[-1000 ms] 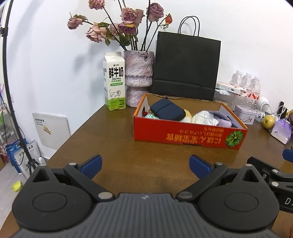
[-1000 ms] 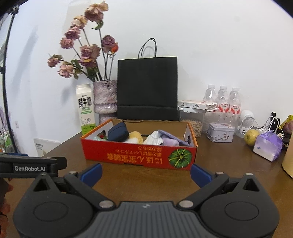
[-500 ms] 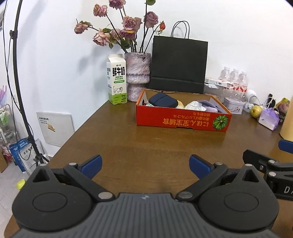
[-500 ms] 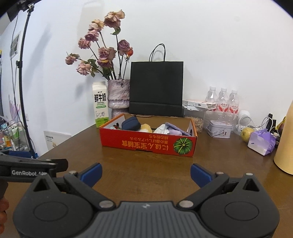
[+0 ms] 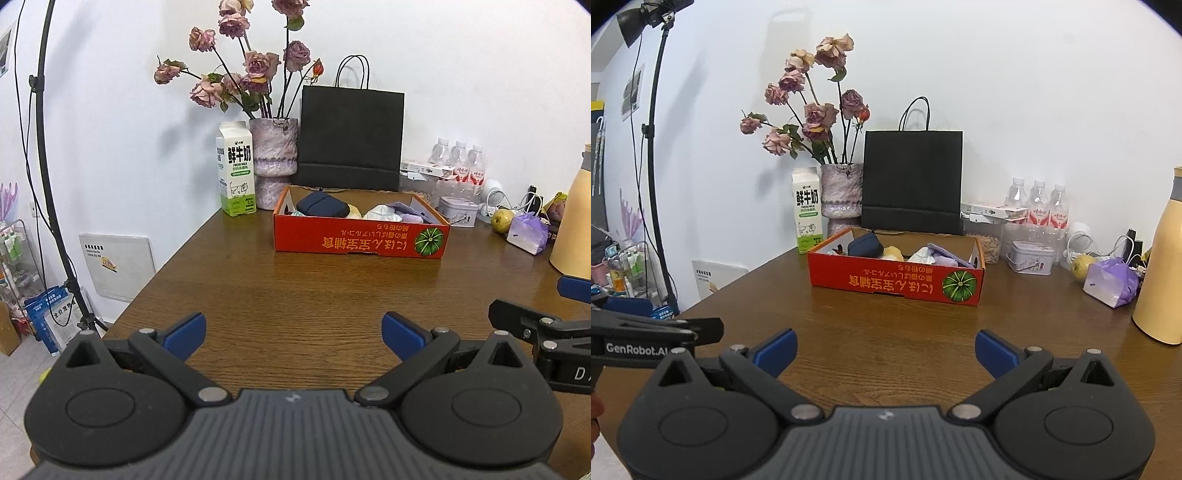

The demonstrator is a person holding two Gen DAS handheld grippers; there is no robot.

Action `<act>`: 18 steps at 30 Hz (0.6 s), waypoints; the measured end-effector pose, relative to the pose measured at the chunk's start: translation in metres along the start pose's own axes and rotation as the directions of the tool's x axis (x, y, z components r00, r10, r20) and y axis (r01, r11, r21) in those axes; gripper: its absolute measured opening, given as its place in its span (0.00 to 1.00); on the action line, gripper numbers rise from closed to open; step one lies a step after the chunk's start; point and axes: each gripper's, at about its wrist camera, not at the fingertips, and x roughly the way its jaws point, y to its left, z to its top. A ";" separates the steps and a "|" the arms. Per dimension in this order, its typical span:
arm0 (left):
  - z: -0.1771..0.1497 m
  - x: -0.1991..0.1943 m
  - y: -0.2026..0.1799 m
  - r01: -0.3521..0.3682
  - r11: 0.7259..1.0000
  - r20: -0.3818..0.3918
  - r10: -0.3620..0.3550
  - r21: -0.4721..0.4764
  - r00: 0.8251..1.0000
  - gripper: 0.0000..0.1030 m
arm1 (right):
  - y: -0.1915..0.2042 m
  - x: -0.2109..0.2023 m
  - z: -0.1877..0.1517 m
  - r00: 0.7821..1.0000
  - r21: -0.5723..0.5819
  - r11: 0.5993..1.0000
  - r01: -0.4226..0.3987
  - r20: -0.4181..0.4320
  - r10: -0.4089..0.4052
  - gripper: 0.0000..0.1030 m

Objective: Organize objects

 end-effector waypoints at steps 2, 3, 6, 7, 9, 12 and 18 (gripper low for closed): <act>0.000 -0.001 0.000 0.001 1.000 0.000 -0.001 0.000 1.000 1.00 | 0.000 -0.002 0.000 1.000 0.001 1.000 -0.001 0.002 0.001 1.00; 0.000 -0.002 0.000 0.002 1.000 0.000 -0.002 0.001 1.000 1.00 | 0.000 -0.003 0.000 1.000 0.001 1.000 -0.002 0.003 0.002 1.00; 0.001 -0.003 0.000 0.000 1.000 0.002 0.000 0.001 1.000 1.00 | 0.000 -0.005 0.001 1.000 0.000 1.000 -0.003 0.006 0.003 1.00; 0.001 -0.003 0.000 -0.001 1.000 0.002 0.001 0.001 1.000 1.00 | 0.000 -0.006 0.001 1.000 0.000 1.000 -0.002 0.006 0.002 1.00; 0.001 -0.004 -0.001 -0.001 1.000 0.004 0.001 0.001 1.000 1.00 | -0.001 -0.006 0.001 1.000 0.001 1.000 -0.003 0.006 0.003 1.00; 0.001 -0.005 -0.002 -0.002 1.000 0.005 0.002 0.001 1.000 1.00 | -0.001 -0.006 0.001 1.000 0.000 1.000 -0.004 0.006 0.004 1.00; 0.000 -0.006 -0.002 -0.002 1.000 0.005 0.002 0.002 1.000 1.00 | 0.000 -0.007 0.001 1.000 0.000 1.000 -0.004 0.005 0.004 1.00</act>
